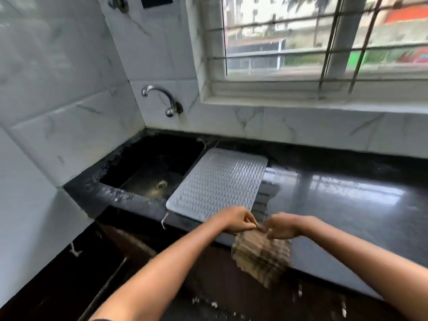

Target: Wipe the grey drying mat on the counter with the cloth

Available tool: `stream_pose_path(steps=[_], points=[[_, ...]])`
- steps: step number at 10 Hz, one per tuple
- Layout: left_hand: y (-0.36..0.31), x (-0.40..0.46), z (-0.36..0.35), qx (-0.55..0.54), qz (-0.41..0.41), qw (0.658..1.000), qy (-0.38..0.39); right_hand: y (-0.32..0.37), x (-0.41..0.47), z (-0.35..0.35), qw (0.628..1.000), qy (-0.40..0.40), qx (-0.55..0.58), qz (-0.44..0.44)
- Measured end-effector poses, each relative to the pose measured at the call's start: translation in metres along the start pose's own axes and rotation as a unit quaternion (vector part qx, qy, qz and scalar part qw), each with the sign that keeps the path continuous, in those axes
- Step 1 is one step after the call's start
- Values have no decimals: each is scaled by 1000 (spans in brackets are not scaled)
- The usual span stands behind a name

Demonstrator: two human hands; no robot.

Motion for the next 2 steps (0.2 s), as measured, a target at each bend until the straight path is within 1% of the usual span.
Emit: stream_pose_path(steps=[1, 2], points=[[-10, 11, 106, 49, 12, 998, -27, -22, -6, 85, 997, 51, -52, -24], [-30, 6, 222, 113, 25, 984, -136, -39, -25, 205, 990, -136, -14, -21]])
Point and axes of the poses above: each hand's wrist, its own x-axis towards the middle knuckle, its own z-axis out of the back of the hand, y = z × x, the point moved 10 cm from there along x, towards the middle knuckle, and after that the axes turned 4 degrees about -x, right-handed, at the moved point
